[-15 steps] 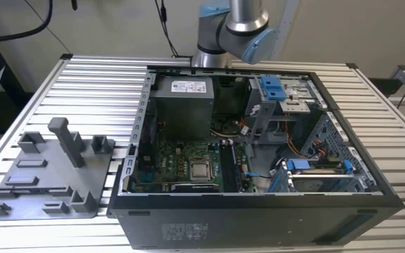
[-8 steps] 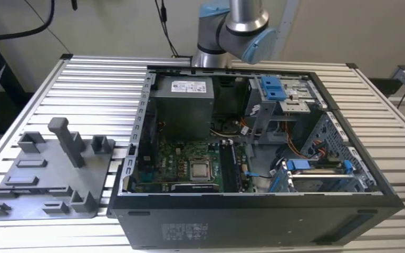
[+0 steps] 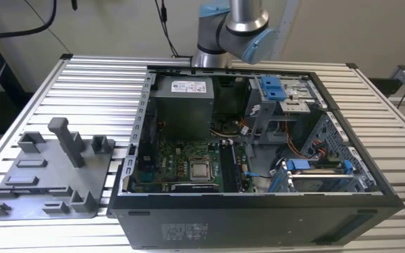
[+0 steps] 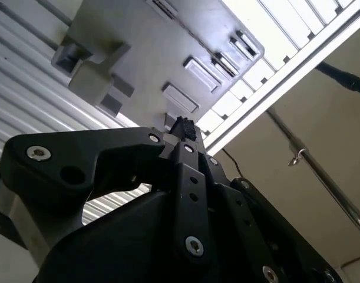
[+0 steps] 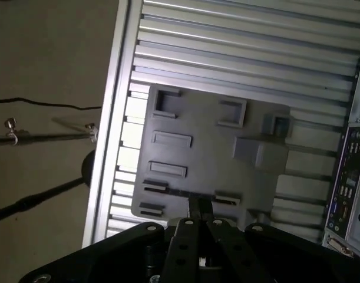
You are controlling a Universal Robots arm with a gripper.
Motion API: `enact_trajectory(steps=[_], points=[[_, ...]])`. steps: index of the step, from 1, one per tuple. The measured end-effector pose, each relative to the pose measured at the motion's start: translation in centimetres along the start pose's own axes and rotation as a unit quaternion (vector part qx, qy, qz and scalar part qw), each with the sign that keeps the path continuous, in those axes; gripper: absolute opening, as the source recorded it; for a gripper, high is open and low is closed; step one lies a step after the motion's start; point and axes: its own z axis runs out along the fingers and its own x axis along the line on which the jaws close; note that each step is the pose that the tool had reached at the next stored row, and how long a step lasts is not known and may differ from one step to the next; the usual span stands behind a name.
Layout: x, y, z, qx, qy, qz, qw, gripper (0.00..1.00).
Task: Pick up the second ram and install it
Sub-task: 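Pick up the second ram and move it above second insertion slot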
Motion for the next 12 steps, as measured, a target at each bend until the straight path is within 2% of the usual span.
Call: enact_trajectory(steps=[6,12], points=[[0.00,0.01,0.01,0.0008,0.0013,-0.026,0.9997,0.11],[0.00,0.01,0.01,0.0010,0.0017,-0.036,0.9993,0.11]])
